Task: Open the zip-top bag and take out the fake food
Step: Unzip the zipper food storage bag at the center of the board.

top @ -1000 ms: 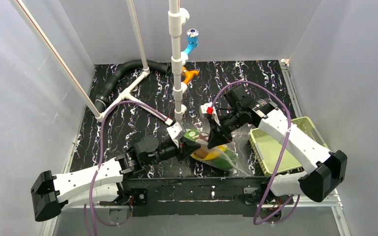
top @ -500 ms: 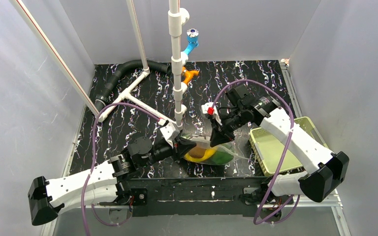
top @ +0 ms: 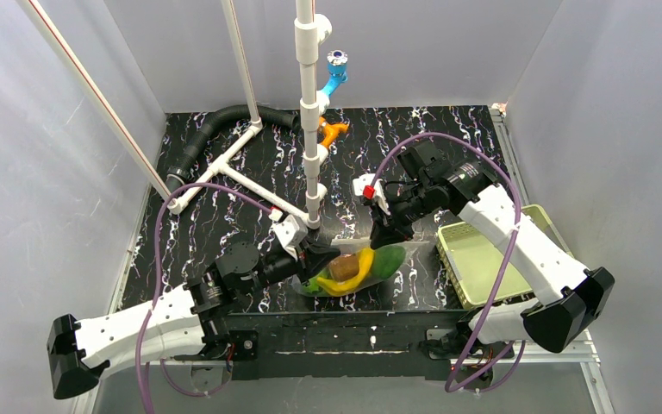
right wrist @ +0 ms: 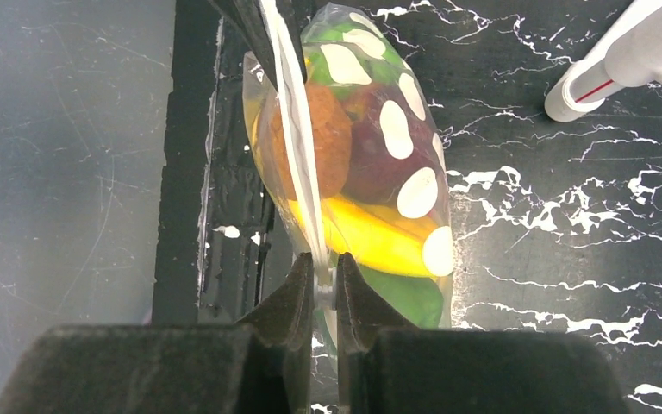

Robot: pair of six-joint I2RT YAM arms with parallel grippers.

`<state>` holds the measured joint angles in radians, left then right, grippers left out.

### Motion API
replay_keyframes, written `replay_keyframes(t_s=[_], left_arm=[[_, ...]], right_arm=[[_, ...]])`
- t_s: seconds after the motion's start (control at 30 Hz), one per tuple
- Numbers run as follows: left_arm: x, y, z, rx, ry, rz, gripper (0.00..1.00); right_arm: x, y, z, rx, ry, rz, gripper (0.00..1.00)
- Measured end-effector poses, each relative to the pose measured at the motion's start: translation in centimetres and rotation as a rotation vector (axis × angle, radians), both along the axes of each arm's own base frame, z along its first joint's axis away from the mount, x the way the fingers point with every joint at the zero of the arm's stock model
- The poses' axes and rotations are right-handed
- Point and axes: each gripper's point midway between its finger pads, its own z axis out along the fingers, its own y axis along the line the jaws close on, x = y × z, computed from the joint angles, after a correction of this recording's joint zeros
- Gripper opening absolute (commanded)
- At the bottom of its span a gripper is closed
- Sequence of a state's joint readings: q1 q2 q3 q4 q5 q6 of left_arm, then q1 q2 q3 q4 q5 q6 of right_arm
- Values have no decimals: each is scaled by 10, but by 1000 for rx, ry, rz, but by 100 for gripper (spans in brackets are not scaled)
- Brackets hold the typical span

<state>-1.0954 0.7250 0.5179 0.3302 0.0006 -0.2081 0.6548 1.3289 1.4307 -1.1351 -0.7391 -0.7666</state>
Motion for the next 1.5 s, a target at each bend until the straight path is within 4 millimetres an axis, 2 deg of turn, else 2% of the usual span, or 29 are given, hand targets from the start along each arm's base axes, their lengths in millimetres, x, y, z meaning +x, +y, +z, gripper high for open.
replay_keyframes(t_s=[0.63,1.07,1.5], left_arm=[[-1,12,-8,-1,-9,23,0],[-2,20,-9,13,-22,37,0],[-2,46,-5,32,-57,95,0]], right_arm=[[9,-7,-8,-29,-21,-20,1],[7,-15,-8,-18,1,-11,1],[20,-29,-11,-40,-17,-56,1]])
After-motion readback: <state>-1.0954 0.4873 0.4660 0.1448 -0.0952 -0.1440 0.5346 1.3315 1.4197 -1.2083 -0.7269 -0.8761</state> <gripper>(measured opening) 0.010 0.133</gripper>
